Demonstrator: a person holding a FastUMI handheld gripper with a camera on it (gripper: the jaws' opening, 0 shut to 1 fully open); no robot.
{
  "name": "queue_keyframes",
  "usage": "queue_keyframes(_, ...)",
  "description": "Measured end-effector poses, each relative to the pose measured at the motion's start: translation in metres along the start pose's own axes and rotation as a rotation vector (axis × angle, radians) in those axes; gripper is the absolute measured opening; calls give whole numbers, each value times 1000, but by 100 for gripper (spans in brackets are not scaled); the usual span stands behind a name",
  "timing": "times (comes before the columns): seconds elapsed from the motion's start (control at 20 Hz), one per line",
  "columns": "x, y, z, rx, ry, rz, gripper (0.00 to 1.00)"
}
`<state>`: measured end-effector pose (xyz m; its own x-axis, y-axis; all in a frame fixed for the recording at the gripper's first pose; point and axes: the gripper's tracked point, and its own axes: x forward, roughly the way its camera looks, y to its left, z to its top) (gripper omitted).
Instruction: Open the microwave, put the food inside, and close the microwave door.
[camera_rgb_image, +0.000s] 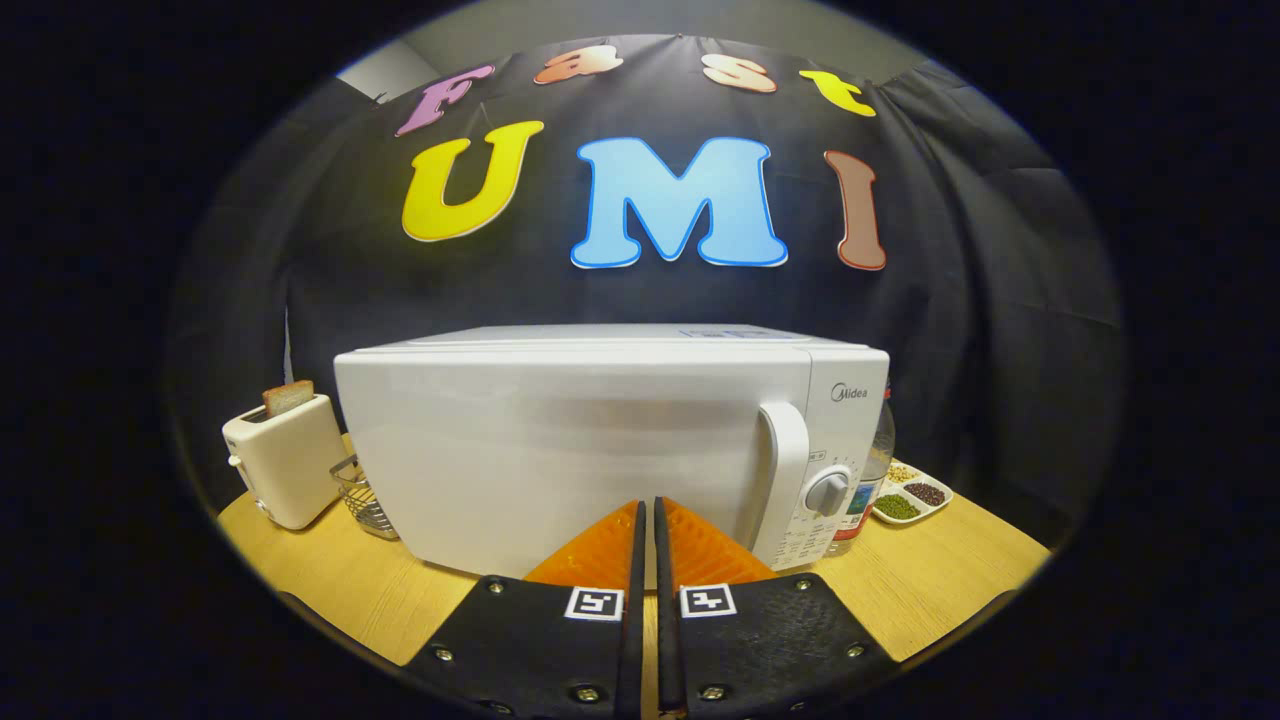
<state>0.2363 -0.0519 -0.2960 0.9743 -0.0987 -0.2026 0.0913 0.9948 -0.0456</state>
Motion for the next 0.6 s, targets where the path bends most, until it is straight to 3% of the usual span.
queue_keyframes(0.6, -173, 22, 64, 6, -141, 132, 7)
